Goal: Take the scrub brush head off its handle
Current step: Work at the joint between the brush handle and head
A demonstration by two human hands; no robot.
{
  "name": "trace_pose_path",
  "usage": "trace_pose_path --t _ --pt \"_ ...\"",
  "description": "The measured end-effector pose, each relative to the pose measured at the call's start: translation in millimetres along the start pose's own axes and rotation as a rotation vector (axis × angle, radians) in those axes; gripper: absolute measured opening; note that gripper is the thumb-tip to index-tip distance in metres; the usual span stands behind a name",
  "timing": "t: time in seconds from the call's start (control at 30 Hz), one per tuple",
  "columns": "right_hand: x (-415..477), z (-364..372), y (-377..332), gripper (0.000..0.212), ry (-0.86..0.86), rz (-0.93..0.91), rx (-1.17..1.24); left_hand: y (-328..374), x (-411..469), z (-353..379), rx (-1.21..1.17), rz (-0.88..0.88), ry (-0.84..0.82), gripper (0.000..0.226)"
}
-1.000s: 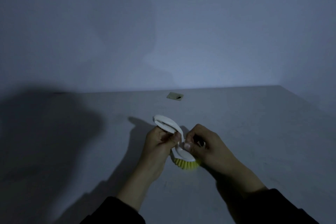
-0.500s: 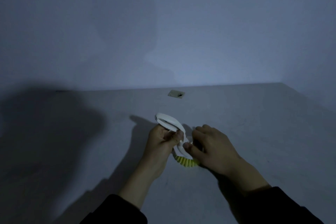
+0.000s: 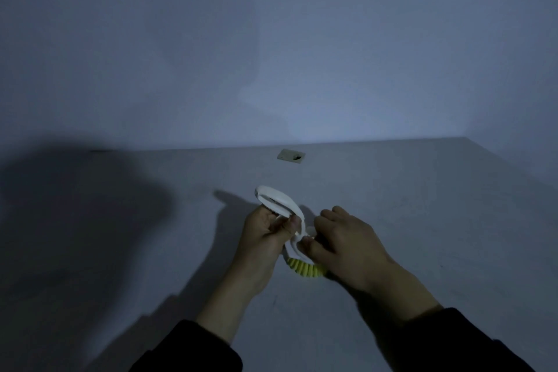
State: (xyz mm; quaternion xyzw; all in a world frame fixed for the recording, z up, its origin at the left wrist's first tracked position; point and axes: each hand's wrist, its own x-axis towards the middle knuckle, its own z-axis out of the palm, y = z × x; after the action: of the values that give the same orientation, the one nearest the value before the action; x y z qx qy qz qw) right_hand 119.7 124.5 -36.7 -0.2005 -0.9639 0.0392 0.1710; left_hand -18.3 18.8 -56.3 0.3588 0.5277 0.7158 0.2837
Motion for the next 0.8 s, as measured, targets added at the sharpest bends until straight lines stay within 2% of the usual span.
trace_pose_path --t 0.63,0.8 --pt "-1 7 -12 0.051 0.032 0.105 -0.017 0 0 -2 -0.022 0.012 -0.015 0.015" --pt "-2 8 -11 0.046 0.047 0.093 -0.016 0 -1 -2 -0.027 0.013 -0.021 0.014"
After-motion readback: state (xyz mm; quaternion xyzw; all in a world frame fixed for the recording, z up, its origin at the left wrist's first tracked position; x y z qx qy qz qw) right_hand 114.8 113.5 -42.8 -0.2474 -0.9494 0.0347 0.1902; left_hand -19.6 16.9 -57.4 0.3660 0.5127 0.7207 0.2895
